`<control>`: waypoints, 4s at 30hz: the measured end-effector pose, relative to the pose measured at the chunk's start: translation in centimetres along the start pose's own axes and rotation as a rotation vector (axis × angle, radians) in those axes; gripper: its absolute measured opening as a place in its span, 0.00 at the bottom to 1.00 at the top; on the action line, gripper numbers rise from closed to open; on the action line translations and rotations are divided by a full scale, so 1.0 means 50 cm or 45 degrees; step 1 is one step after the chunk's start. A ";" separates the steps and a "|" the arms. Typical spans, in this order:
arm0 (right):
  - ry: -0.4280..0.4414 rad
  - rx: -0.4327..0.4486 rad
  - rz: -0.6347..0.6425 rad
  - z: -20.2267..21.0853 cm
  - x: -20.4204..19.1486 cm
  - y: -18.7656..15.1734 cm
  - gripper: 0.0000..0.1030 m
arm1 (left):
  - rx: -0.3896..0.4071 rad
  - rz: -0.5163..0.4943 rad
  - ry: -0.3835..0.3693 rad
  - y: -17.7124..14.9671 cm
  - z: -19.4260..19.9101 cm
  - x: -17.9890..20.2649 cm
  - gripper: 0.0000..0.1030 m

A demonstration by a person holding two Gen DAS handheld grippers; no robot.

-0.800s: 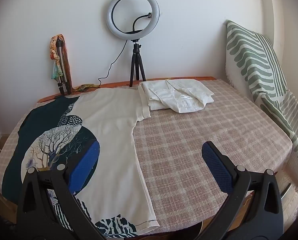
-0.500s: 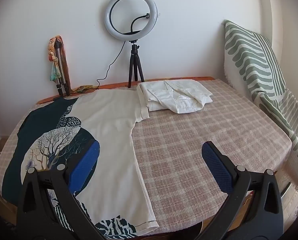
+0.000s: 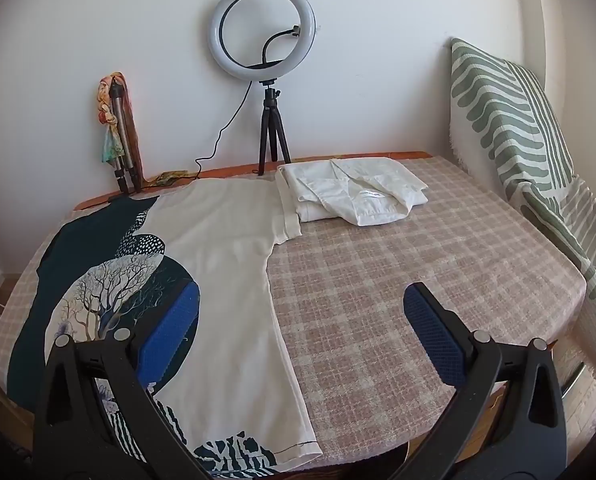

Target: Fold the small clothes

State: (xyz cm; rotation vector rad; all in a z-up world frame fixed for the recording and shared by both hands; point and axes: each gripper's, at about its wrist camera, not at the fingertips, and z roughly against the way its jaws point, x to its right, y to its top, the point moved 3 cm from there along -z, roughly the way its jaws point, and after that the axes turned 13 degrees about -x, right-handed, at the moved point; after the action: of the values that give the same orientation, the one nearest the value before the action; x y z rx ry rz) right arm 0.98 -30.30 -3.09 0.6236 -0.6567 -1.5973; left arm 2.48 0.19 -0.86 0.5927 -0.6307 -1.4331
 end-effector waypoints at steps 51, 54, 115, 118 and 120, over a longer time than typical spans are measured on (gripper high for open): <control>0.007 -0.001 -0.018 0.000 -0.007 0.000 1.00 | 0.005 -0.015 0.004 -0.006 -0.004 0.004 0.99; 0.008 -0.002 -0.017 -0.001 -0.010 0.002 1.00 | 0.001 -0.013 0.005 -0.006 -0.005 0.002 0.99; 0.705 -0.625 0.702 -0.363 -1.031 0.216 0.78 | -0.489 0.427 -0.319 -0.200 -0.208 -0.262 0.29; 0.693 -0.685 0.691 -0.423 -1.085 0.209 0.74 | -0.496 0.430 -0.357 -0.197 -0.211 -0.255 0.25; 0.679 -0.724 0.691 -0.455 -1.112 0.197 0.72 | -0.499 0.407 -0.368 -0.195 -0.214 -0.246 0.23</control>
State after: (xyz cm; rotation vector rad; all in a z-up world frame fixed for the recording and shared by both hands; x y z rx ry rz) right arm 30.55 22.42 -10.23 0.3704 0.0461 -0.9720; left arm 2.76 11.93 -15.79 -0.0268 -0.6156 -1.2987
